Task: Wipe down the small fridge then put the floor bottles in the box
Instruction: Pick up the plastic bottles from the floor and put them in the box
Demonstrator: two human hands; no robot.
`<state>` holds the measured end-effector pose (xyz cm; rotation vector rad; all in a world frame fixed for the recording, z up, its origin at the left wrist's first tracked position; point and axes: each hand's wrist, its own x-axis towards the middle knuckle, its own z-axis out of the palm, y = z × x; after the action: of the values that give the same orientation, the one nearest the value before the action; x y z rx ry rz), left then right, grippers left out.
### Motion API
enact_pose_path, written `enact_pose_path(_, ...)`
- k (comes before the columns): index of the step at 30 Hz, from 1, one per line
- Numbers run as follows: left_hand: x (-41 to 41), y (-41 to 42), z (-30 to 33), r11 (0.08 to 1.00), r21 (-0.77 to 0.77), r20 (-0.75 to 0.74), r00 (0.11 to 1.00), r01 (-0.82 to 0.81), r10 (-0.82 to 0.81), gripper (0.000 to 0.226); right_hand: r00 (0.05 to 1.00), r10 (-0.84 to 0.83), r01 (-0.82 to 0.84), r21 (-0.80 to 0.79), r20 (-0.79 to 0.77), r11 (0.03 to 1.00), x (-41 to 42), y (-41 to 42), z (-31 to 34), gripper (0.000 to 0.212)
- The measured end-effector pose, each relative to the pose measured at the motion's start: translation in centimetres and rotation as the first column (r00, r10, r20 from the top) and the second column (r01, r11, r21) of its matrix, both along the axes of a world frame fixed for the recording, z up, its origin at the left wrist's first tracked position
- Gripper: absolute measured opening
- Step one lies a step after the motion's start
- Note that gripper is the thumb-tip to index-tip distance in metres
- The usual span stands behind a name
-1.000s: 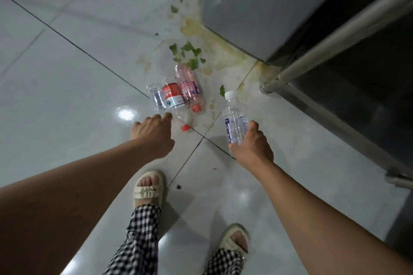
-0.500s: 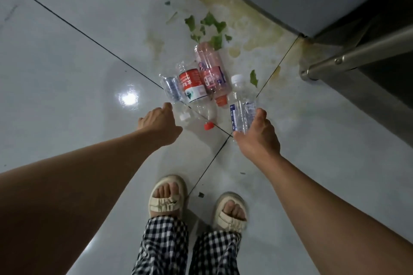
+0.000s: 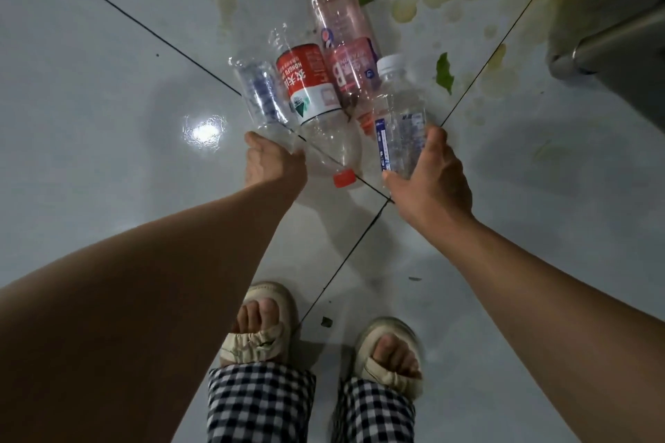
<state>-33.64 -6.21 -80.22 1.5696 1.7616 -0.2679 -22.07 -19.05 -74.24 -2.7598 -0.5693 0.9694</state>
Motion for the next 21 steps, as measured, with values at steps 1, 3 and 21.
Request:
enact_pose_path(1,0.1,0.1,-0.3,0.999,0.014,0.022,0.999,-0.036,0.035,0.052,1.0,0.009,-0.009,0.006,0.006,1.0,0.0,0.0,-0.2,0.079)
enact_pose_path(3,0.3,0.1,-0.3,0.997,0.044,0.041,0.997,-0.071,0.069,0.047,1.0,0.02,-0.02,0.01,0.011,1.0,0.0,0.0,-0.3,0.08)
enact_pose_path(21,-1.1,2.6,22.6,0.983,0.118,0.058,0.987,0.143,-0.151,0.041,0.997,0.079,-0.079,-0.038,0.0,0.996,0.9,1.8,19.6,0.081)
